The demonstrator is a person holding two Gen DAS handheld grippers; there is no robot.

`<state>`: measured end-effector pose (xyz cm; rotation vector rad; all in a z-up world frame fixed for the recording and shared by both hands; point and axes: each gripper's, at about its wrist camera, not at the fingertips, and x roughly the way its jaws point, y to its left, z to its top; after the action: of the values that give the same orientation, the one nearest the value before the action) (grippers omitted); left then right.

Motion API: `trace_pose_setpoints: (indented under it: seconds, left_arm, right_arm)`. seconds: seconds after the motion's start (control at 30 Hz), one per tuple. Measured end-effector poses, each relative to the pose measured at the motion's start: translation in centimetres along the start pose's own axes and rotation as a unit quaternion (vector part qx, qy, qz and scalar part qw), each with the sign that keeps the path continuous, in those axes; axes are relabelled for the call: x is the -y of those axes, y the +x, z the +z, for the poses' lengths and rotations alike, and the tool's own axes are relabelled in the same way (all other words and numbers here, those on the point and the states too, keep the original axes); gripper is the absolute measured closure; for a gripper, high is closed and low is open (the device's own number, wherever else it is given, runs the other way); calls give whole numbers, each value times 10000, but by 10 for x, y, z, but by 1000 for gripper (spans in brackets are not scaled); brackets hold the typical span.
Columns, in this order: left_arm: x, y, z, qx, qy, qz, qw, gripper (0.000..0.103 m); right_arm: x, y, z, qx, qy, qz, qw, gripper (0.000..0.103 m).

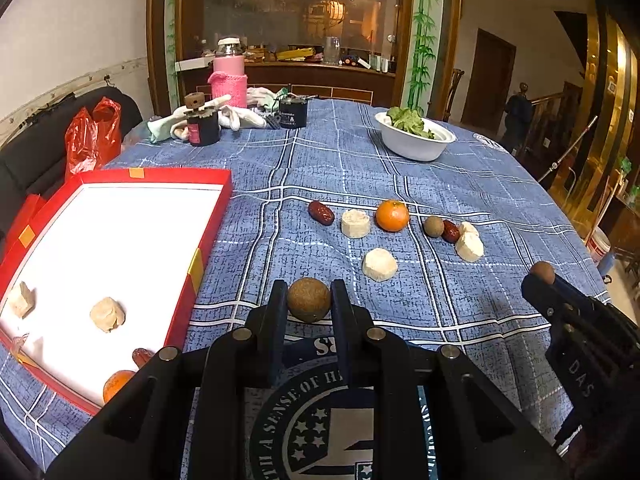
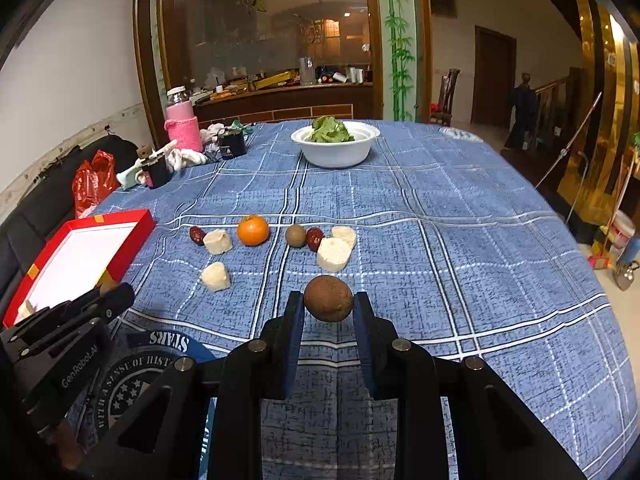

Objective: Organize fruits
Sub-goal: 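Hold both brown round fruits above the table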

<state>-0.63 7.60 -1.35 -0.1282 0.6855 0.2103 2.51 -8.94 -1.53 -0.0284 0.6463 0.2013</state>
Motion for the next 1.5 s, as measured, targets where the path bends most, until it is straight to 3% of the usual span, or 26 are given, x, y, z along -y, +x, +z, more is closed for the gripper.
trace_pose_setpoints:
  seconds: [0.4, 1.5]
  left_arm:
    - [9, -12, -2, 294, 226, 217, 9991, 84]
    - [5, -4, -1, 99, 102, 317, 9994, 84]
  right_arm:
    - [-3, -5, -1, 148, -48, -66, 9999, 77]
    - [0, -6, -1, 158, 38, 124, 9998, 77]
